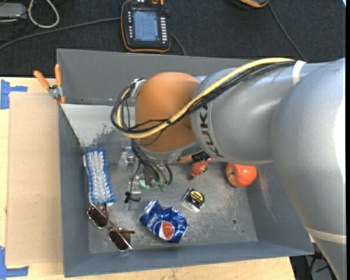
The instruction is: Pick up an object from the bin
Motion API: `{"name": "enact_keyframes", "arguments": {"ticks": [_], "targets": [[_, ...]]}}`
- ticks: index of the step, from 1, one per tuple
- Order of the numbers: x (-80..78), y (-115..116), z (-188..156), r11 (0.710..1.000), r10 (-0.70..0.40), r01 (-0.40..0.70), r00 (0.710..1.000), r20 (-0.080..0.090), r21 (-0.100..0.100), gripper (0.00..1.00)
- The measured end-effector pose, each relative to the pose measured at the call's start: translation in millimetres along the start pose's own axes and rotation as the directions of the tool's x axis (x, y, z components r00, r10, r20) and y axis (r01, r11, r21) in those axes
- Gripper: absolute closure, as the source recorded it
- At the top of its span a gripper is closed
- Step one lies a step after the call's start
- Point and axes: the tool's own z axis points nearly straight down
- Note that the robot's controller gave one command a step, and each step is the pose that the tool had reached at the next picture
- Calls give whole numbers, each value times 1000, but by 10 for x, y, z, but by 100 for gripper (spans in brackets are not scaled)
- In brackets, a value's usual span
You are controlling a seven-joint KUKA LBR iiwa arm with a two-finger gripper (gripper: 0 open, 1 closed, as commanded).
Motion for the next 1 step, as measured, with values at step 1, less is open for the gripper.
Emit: {"name": "enact_keyframes", "arguments": {"ticks": [1], "targets": [[-13, -19, -51, 1000, 3, -3, 1000, 7, -1, 0]]}}
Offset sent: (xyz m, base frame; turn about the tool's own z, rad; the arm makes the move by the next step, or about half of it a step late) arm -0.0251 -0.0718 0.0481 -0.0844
